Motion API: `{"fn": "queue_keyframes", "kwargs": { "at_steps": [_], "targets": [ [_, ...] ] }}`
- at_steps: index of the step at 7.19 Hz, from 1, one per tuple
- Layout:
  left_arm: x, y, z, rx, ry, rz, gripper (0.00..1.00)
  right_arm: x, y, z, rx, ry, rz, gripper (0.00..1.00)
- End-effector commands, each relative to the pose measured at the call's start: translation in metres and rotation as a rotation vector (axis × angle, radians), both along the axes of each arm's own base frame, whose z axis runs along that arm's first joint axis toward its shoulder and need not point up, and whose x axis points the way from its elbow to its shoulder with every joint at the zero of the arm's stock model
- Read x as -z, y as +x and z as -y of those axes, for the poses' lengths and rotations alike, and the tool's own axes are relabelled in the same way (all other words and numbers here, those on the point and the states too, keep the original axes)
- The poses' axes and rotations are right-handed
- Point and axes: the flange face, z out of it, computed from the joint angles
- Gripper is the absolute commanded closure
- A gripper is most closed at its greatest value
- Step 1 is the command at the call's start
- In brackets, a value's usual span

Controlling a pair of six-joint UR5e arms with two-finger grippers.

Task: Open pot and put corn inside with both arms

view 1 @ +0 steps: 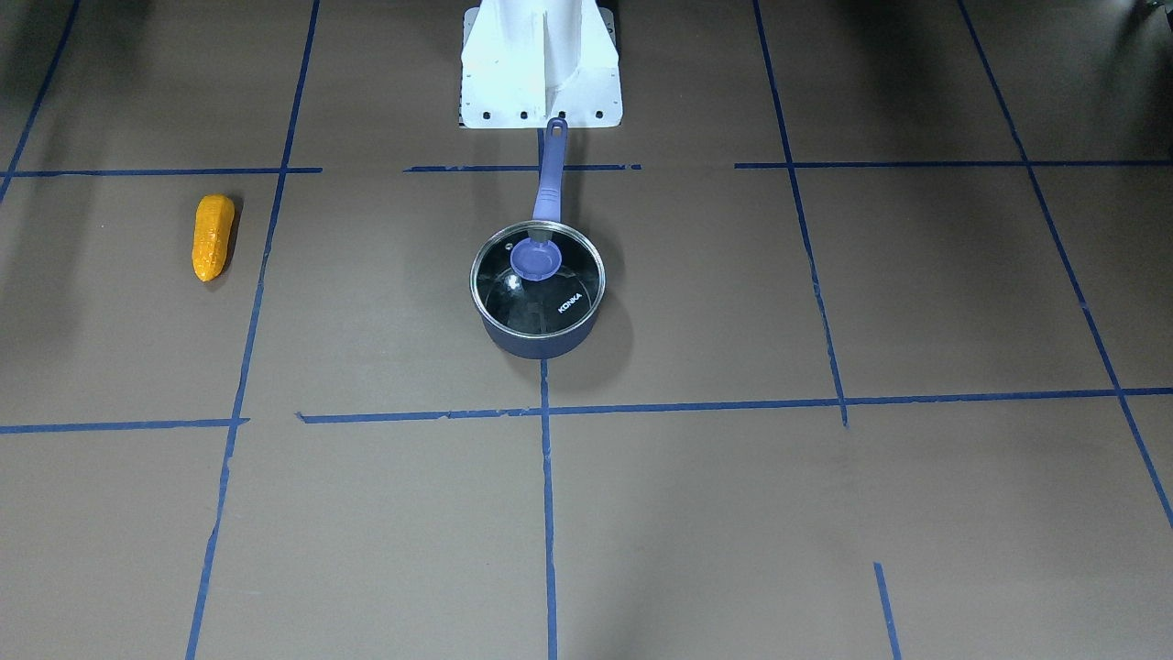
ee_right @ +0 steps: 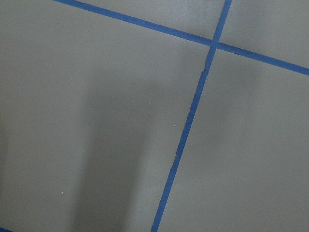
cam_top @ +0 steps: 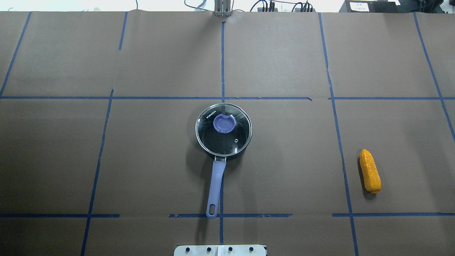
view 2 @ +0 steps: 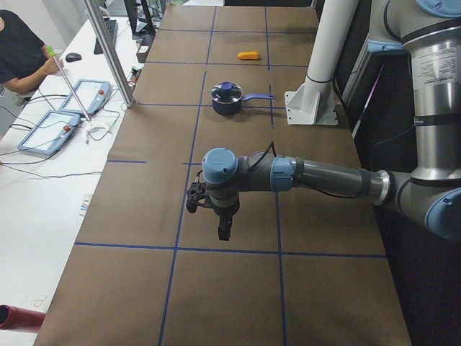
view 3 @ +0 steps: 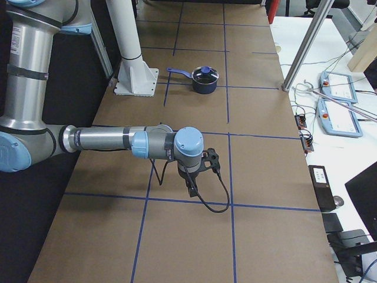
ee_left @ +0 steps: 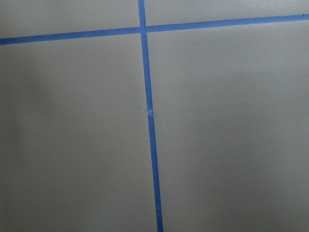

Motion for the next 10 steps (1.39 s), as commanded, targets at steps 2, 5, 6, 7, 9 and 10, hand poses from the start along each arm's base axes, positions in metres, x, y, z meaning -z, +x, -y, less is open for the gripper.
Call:
{"fn": "queue_keyframes", "kwargs": {
  "at_steps": [2,5,6,7,9,10],
  "targets": [
    [-0.0017,0.0007,0.0007,0.002,-0.006,-0.003,0.0,0.001,0.0,0.0,0.0,0.002,0.0,0.0],
    [-0.0036,0.0005,-0.0004,-0.007,0.001,-0.002,0.0,-0.0006,0.0001,-0.0001,0.0,-0.001,-0.001,0.0],
    [-0.0038,0.0006,-0.0024,-0.006,-0.001,-0.003,0.0,-0.0015,0.0001,-0.0003,-0.001,-0.005,-0.001,0.0],
    [-0.0014,0.0006,-0.0022,-0.007,0.006,-0.003,0.0,-0.0021,-0.0005,-0.0001,0.001,-0.004,-0.001,0.0],
    [-0.0038,0.0006,0.0017,-0.003,0.045,-0.002,0.0,-0.003,-0.0004,-0.0002,0.002,-0.004,-0.003,0.0],
    [-0.0028,0.0006,0.0019,-0.001,0.048,-0.002,0.0,-0.003,-0.0004,-0.0002,0.003,-0.003,-0.003,0.0]
  ]
}}
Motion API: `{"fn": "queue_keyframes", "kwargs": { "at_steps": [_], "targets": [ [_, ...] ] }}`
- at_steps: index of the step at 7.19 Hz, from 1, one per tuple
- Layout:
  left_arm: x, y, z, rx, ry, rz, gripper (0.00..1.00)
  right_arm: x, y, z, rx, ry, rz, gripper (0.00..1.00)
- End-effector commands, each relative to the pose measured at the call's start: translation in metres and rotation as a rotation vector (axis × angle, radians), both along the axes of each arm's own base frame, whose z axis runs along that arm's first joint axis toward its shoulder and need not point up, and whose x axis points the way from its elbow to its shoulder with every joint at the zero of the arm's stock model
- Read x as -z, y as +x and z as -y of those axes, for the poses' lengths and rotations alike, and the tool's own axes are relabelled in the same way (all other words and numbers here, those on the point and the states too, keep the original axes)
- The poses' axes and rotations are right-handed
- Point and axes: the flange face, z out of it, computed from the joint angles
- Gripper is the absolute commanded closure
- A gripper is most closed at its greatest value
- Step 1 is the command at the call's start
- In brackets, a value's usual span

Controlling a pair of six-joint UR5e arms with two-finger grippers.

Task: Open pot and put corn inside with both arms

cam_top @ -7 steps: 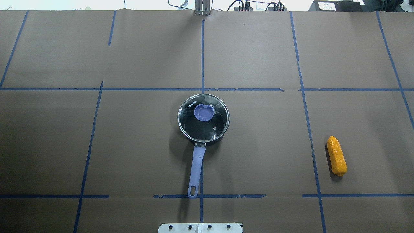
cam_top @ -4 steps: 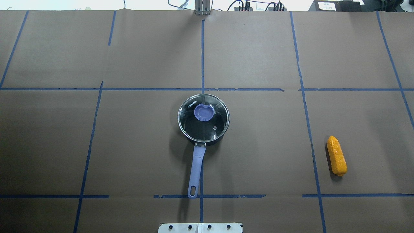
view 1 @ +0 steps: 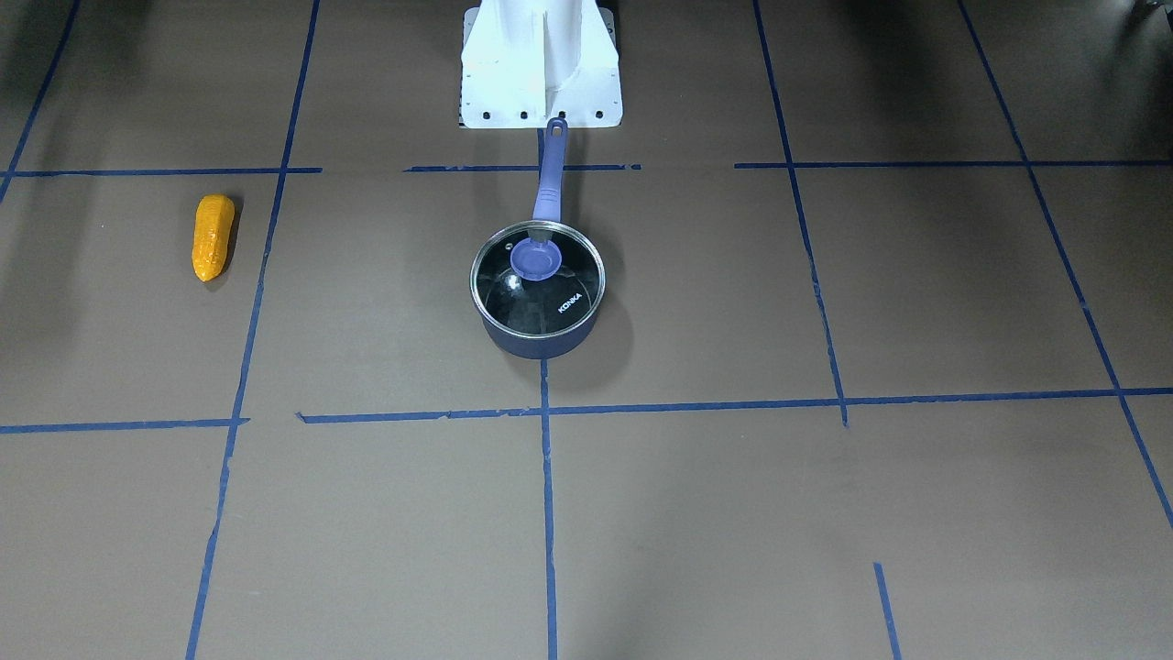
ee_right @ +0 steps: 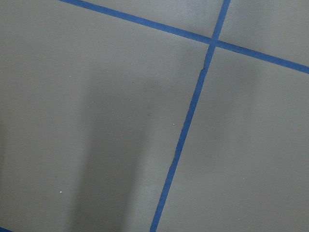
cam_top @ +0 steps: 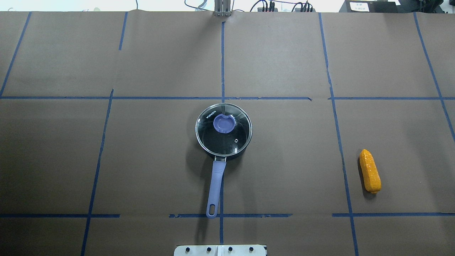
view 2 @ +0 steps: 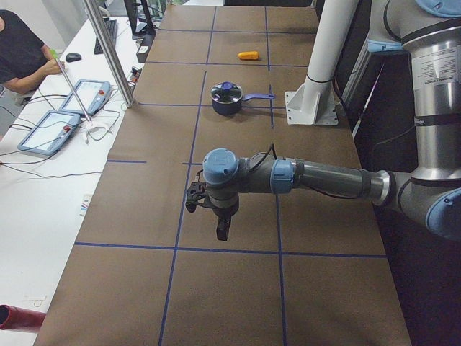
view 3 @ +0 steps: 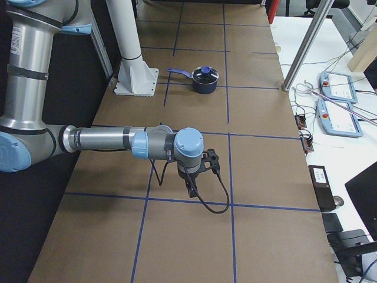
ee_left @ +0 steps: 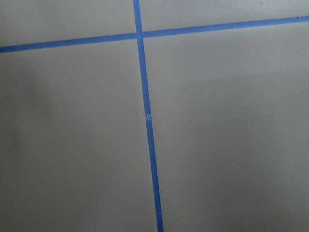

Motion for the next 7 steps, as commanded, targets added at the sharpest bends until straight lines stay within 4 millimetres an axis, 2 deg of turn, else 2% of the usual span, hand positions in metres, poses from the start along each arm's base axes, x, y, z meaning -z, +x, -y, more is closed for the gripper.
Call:
{"fn": "queue_keyframes", "kwargs": {
  "at_steps": [1,3,4,5,7],
  "targets": [
    [0.0,0.0,0.001,0.002,0.009,0.0,0.0,0.0,0.0,0.0,0.007,0.008,-0.001,0.0],
    [0.014,0.007,0.005,-0.011,0.037,-0.004,0.0,0.001,0.0,0.0,0.006,0.009,-0.001,0.0],
    [0.035,0.033,0.015,-0.068,0.076,-0.014,0.0,0.002,0.0,0.0,0.006,0.01,0.004,0.0],
    [0.062,0.066,0.037,-0.062,0.058,-0.021,0.0,0.002,0.0,0.0,0.005,0.009,0.004,0.0],
    [0.143,0.155,0.058,-0.067,0.035,-0.053,0.0,0.003,-0.002,0.0,0.003,0.006,0.025,0.0]
  ]
}}
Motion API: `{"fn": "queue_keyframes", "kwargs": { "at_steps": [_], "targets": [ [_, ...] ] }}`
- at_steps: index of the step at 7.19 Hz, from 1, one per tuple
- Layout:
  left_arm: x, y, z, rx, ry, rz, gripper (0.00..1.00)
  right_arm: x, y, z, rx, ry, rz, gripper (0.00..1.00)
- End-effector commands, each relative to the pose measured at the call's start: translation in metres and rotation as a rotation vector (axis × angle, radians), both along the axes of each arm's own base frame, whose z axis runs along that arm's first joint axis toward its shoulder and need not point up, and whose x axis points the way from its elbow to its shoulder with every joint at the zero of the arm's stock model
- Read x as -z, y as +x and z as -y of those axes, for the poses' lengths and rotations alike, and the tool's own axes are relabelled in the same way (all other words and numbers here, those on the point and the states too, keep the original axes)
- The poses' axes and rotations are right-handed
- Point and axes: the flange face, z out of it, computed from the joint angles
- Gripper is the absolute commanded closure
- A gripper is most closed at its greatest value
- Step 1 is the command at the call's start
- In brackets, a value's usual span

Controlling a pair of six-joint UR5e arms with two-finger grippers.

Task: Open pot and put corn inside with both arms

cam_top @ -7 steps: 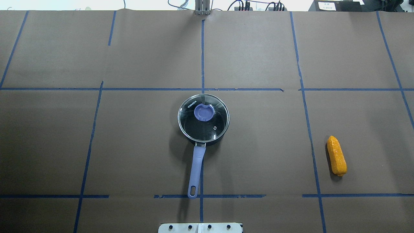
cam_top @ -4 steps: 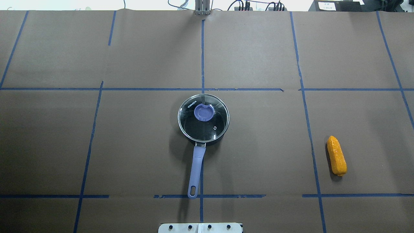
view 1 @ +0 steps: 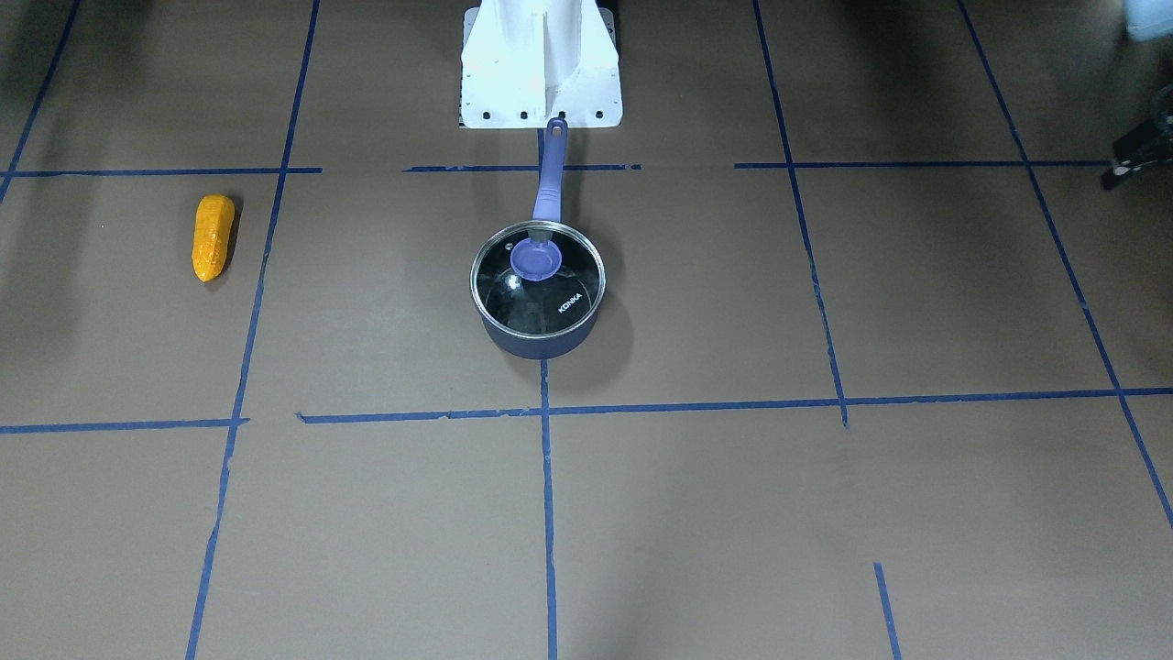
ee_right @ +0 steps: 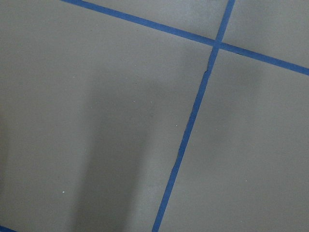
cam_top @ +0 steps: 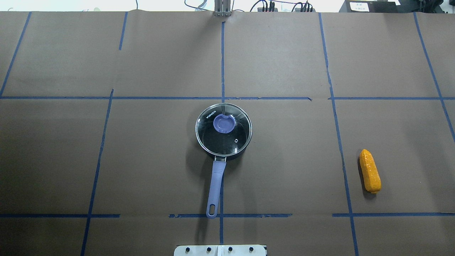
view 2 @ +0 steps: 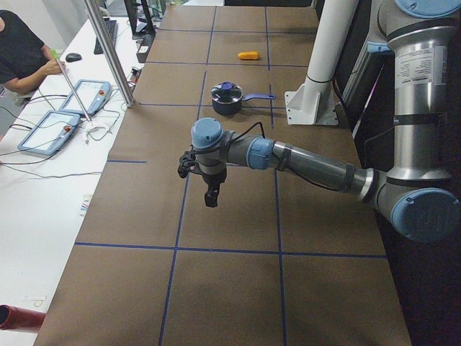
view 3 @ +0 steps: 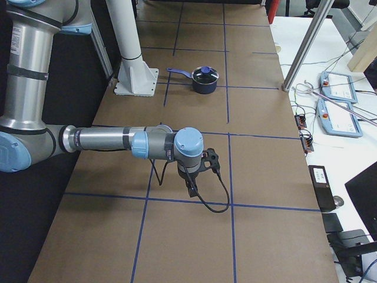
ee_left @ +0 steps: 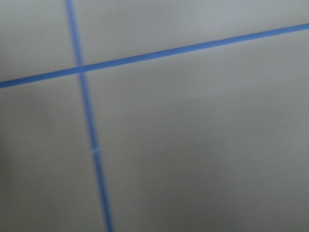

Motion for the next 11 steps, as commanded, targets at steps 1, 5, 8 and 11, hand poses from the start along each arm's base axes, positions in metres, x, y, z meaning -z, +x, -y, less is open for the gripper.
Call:
{"fn": "queue_keyframes", "kwargs": {
  "at_steps": [1,5,8,11],
  "targets": [
    [0.111,0.105,0.019,0.008,-0.013,-0.058,0.0,0.002,-0.002,0.0,-0.002,-0.002,0.035,0.0],
    [0.325,0.38,-0.026,0.075,-0.059,-0.049,0.0,0.002,-0.003,0.0,-0.001,-0.002,0.035,0.0],
    [0.403,0.468,0.007,0.117,-0.051,-0.019,0.0,0.002,-0.003,0.0,-0.002,-0.003,0.036,0.0],
    [0.417,0.505,0.001,0.114,-0.046,0.001,0.0,0.002,-0.003,0.0,-0.001,-0.004,0.036,0.0]
  ]
}}
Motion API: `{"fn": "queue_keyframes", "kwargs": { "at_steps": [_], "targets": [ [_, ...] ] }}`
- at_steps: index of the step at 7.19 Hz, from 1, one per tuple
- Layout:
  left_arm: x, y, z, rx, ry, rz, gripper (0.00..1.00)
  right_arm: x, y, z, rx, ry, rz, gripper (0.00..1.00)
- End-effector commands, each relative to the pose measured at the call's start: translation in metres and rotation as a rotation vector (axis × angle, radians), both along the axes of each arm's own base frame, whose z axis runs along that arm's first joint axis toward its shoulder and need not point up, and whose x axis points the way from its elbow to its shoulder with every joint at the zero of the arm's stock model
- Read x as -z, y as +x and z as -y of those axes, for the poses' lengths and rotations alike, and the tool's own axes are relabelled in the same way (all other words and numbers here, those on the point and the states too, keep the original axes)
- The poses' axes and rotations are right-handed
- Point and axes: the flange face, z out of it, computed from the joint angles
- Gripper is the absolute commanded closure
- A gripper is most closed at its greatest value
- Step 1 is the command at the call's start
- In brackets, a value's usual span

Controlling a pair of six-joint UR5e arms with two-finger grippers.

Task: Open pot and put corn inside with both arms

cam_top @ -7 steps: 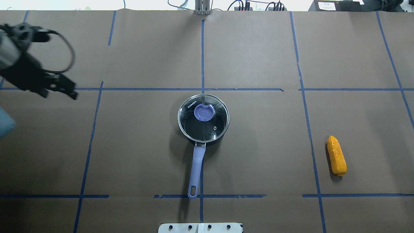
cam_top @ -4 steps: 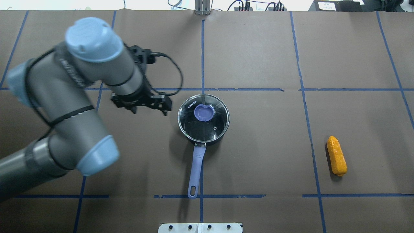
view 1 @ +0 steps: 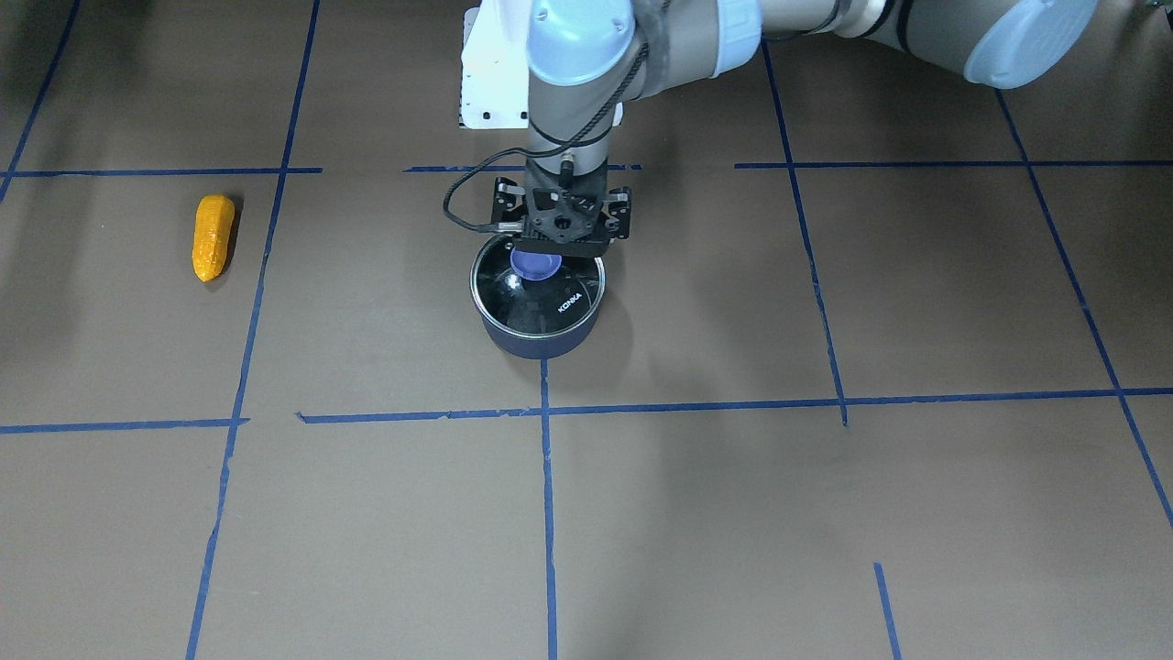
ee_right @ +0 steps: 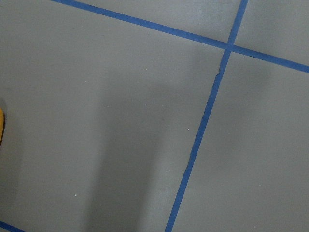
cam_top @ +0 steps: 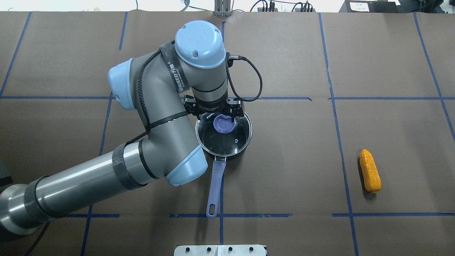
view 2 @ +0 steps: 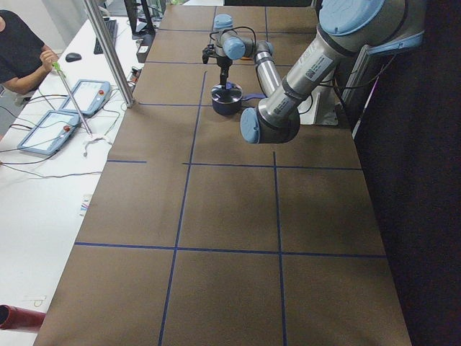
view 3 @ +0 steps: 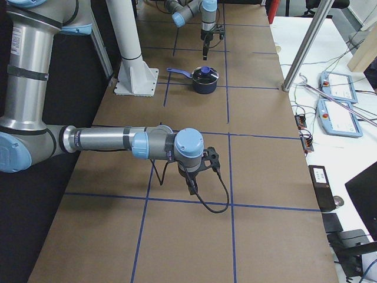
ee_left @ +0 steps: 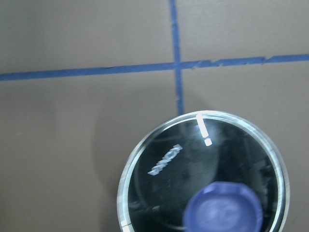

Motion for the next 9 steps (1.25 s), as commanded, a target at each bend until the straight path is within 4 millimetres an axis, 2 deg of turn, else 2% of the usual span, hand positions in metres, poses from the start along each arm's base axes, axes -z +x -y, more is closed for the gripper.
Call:
{"fn": "queue_keyframes", "kwargs": {
  "at_steps": [1,3,5,6,7,8,9],
  "targets": [
    [0.001,0.019,-0.009,-0.007,0.008,0.018,0.0,-0.001,-0.001,0.0,0.002,-0.003,0.0,0.0],
    [0.0,0.036,0.0,-0.008,0.017,0.012,0.0,-0.002,-0.001,0.0,0.002,-0.004,0.0,0.0],
    [-0.007,0.038,0.003,0.009,0.04,0.03,0.02,-0.002,-0.001,0.0,0.003,-0.001,-0.001,0.0],
    [-0.009,0.039,0.003,0.009,0.039,0.033,0.22,-0.002,-0.001,0.0,0.003,-0.001,-0.001,0.0],
    [-0.009,0.039,0.003,0.009,0.039,0.033,0.67,-0.002,-0.001,0.0,0.003,-0.003,-0.001,0.0],
    [-0.013,0.038,0.002,0.009,0.037,0.036,0.92,-0.002,-0.001,0.0,0.003,-0.001,-0.001,0.0],
    [-0.009,0.035,0.0,0.013,0.035,0.032,1.0,-0.002,-0.001,0.0,0.003,-0.003,-0.001,0.0]
  ]
}}
